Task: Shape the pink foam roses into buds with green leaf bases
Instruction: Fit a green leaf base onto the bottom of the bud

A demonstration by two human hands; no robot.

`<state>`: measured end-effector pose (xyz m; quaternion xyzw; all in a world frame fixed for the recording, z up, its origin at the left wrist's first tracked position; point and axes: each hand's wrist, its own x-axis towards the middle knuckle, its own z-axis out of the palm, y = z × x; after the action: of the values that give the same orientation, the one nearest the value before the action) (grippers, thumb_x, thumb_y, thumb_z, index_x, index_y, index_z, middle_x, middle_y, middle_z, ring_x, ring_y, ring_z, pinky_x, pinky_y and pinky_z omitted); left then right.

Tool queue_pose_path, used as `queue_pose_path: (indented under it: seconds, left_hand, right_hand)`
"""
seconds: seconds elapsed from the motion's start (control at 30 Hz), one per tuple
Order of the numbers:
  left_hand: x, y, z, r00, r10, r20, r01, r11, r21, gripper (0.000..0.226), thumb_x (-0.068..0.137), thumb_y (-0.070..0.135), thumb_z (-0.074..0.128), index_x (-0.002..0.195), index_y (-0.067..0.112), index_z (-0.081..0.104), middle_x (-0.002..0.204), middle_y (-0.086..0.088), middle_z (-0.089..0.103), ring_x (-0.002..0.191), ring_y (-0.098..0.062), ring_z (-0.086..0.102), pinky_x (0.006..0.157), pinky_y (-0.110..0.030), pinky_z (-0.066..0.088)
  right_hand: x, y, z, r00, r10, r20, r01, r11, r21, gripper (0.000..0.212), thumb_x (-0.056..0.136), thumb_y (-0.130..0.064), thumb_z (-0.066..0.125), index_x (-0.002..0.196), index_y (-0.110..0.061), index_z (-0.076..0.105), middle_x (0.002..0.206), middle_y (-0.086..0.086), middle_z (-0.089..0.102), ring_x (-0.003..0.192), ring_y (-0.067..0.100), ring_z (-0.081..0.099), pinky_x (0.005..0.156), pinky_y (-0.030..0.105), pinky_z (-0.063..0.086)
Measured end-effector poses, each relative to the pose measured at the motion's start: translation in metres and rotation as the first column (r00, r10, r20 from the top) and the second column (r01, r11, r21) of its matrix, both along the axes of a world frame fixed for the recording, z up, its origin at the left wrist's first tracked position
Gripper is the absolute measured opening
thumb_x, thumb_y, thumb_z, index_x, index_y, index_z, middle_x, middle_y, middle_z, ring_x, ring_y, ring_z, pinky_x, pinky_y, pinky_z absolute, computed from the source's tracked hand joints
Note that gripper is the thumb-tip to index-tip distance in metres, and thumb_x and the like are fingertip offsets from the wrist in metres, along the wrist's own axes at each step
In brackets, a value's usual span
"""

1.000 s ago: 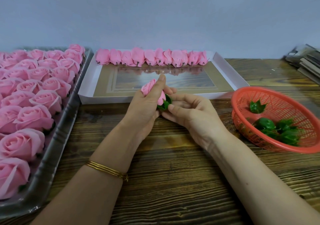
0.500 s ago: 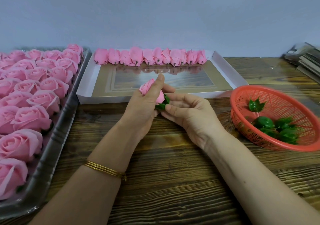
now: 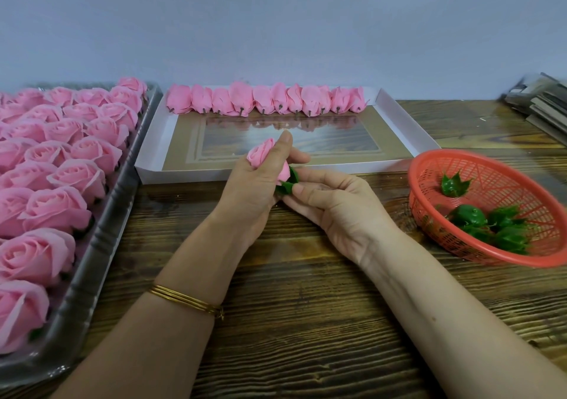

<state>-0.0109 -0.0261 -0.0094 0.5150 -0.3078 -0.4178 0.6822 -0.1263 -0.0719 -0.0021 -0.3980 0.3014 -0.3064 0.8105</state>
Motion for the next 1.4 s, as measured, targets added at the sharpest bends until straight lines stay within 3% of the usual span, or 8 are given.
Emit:
queue_pose_path:
  seconds: [0.2, 0.3, 0.5, 0.73, 0.9, 1.0, 1.1, 1.4]
  left_hand:
    - [0.0007, -0.0005, 0.0001, 1.0, 0.01, 0.0, -0.01, 1.0, 0.01, 0.035, 0.098, 0.04, 0.053, 0.084, 0.011, 0.068, 0.093, -0.012, 0.067, 0.093, -0.025, 0.061, 0.094, -0.044, 0.048]
    - [0.0018, -0.001, -0.0002, 1.0, 0.012, 0.004, -0.012, 1.0, -0.007, 0.033, 0.098, 0.038, 0.052, 0.083, 0.013, 0.068, 0.092, -0.005, 0.07, 0.092, -0.019, 0.065, 0.091, -0.039, 0.05]
    - [0.0033, -0.0006, -0.002, 1.0, 0.019, 0.006, -0.018, 1.0, -0.022, 0.034, 0.098, 0.039, 0.053, 0.074, 0.022, 0.07, 0.094, 0.0, 0.073, 0.093, -0.016, 0.07, 0.091, -0.037, 0.053]
    - [0.004, -0.0029, -0.0025, 0.999, 0.004, -0.036, -0.006, 0.999, -0.053, 0.033, 0.098, 0.036, 0.053, 0.078, 0.017, 0.069, 0.092, -0.001, 0.073, 0.088, -0.013, 0.069, 0.08, -0.029, 0.054]
    - [0.0043, -0.0027, -0.002, 0.999, 0.015, -0.04, -0.017, 0.999, -0.048, 0.035, 0.098, 0.038, 0.053, 0.075, 0.019, 0.07, 0.092, -0.001, 0.073, 0.09, -0.014, 0.07, 0.078, -0.026, 0.055]
    - [0.0042, -0.0021, -0.0016, 0.999, 0.014, -0.048, -0.016, 0.999, -0.038, 0.036, 0.098, 0.038, 0.053, 0.073, 0.02, 0.071, 0.091, 0.0, 0.073, 0.088, -0.012, 0.07, 0.075, -0.024, 0.055]
    - [0.004, -0.0019, -0.0011, 0.999, 0.004, -0.05, -0.006, 1.0, -0.029, 0.035, 0.098, 0.039, 0.053, 0.076, 0.017, 0.07, 0.086, 0.0, 0.071, 0.085, -0.012, 0.068, 0.076, -0.027, 0.054]
    - [0.003, -0.0023, -0.0006, 0.997, -0.006, -0.083, 0.005, 1.0, -0.015, 0.035, 0.098, 0.038, 0.054, 0.082, 0.011, 0.069, 0.085, -0.004, 0.071, 0.086, -0.017, 0.067, 0.08, -0.032, 0.053]
  right_hand:
    - [0.0005, -0.0004, -0.0014, 1.0, 0.01, 0.01, -0.01, 0.999, 0.031, 0.023, 0.084, 0.016, 0.057, 0.105, 0.014, 0.063, 0.102, 0.023, 0.07, 0.087, 0.025, 0.071, 0.082, 0.031, 0.058]
    - [0.0016, 0.001, -0.0008, 0.999, 0.005, 0.036, -0.007, 0.998, 0.062, 0.022, 0.084, 0.018, 0.055, 0.106, 0.016, 0.061, 0.101, 0.024, 0.069, 0.085, 0.026, 0.07, 0.083, 0.033, 0.058]
    - [0.0019, 0.0029, 0.0033, 0.998, 0.036, 0.055, -0.043, 0.99, 0.132, 0.025, 0.092, 0.015, 0.047, 0.113, 0.019, 0.057, 0.119, 0.031, 0.063, 0.098, 0.032, 0.067, 0.084, 0.035, 0.056]
    - [0.0011, 0.0038, 0.0039, 0.996, 0.049, 0.072, -0.062, 0.98, 0.19, 0.021, 0.09, 0.014, 0.049, 0.109, 0.02, 0.057, 0.103, 0.026, 0.067, 0.088, 0.028, 0.069, 0.083, 0.034, 0.057]
    - [0.0033, 0.0032, 0.001, 0.998, 0.009, 0.07, -0.022, 0.982, 0.188, 0.031, 0.087, 0.018, 0.052, 0.117, 0.019, 0.056, 0.115, 0.03, 0.065, 0.094, 0.031, 0.068, 0.083, 0.035, 0.057]
    - [0.0035, 0.0022, 0.0002, 0.999, -0.009, 0.046, 0.001, 0.986, 0.168, 0.032, 0.083, 0.019, 0.055, 0.115, 0.018, 0.057, 0.111, 0.028, 0.066, 0.092, 0.03, 0.069, 0.082, 0.033, 0.058]
    - [0.0042, 0.0011, -0.0004, 0.998, -0.027, 0.055, 0.017, 0.985, 0.174, 0.036, 0.082, 0.02, 0.055, 0.117, 0.015, 0.057, 0.112, 0.027, 0.067, 0.091, 0.03, 0.069, 0.082, 0.033, 0.058]
    - [0.0037, 0.0036, -0.0006, 0.999, -0.021, 0.04, 0.017, 0.996, 0.083, 0.031, 0.078, 0.024, 0.056, 0.106, 0.013, 0.062, 0.087, 0.02, 0.071, 0.078, 0.025, 0.071, 0.08, 0.033, 0.059]
